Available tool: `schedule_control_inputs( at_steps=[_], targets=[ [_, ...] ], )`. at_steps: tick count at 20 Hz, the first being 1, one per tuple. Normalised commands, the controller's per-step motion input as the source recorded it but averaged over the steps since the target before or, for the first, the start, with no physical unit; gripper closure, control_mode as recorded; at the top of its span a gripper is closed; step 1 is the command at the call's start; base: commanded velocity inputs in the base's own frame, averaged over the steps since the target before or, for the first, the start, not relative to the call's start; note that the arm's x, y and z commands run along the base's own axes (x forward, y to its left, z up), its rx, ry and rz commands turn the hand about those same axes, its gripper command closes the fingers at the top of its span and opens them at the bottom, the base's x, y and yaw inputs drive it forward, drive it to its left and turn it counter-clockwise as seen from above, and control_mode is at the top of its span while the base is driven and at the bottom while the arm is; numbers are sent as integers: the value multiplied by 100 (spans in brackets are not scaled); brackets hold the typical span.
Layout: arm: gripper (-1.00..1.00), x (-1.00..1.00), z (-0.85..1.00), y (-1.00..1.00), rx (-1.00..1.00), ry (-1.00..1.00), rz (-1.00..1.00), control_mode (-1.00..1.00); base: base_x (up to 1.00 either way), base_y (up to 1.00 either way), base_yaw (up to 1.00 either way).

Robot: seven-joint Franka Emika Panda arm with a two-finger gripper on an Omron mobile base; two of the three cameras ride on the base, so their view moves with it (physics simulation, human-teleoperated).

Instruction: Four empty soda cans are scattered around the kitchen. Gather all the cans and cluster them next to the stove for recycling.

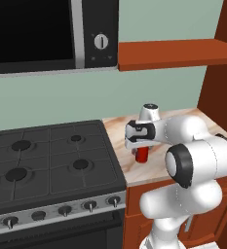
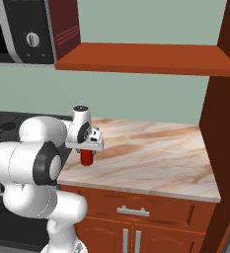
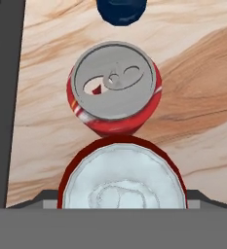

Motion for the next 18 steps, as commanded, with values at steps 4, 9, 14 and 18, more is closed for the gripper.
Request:
schedule_control_inputs(
  at_steps=[4,9,14,18],
  targets=[
    [-100,-5,3,0,0,-5,0,-100,0,0,0],
    [-100,-21,30,0,0,-18,1,-100,0,0,0],
    [-100,-28,35,0,0,-14,0,-100,0,0,0],
    [-100,-39,37,-2,0,-14,0,-100,0,0,0]
  ],
)
